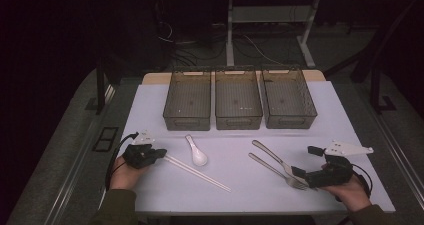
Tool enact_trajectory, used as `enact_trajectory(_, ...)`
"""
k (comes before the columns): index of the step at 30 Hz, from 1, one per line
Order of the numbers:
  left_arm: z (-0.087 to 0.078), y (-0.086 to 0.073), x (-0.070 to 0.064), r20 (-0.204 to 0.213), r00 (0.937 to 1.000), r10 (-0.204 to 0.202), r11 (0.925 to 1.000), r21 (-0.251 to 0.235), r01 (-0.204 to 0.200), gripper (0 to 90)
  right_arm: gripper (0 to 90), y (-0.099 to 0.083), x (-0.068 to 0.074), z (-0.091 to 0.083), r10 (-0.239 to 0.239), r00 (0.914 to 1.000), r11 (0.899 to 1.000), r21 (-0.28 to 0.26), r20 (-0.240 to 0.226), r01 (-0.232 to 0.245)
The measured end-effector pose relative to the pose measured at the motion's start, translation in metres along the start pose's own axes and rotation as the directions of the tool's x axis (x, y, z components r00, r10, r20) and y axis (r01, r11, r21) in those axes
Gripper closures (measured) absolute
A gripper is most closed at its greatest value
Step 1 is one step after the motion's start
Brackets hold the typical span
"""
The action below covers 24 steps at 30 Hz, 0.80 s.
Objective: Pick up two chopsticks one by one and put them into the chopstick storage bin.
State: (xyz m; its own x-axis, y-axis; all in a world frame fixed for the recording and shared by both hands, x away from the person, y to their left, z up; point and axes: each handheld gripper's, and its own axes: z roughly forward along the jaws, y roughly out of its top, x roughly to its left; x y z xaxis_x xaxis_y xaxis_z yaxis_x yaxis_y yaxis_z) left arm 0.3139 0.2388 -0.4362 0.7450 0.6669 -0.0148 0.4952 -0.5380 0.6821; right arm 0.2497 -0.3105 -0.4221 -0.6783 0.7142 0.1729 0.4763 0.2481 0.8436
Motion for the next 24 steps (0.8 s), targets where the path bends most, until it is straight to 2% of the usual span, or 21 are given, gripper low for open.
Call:
enact_trajectory(7,-0.0026,-0.0020,-0.0006,0.011,0.9999,-0.007,1.0000,0.006,0.006,88.6,0.8,0.0000,-0.0002,-0.0004,0.002,1.0000,1.000,-0.001,0.001,-0.002)
enact_trajectory(24,-0.0087,-0.0069,-0.0010,0.032,0.9995,0.007,0.9998,0.017,-0.008,88.6,0.8,0.0002,-0.0006,-0.0016,0.007,1.0000,1.000,-0.004,0.007,-0.007)
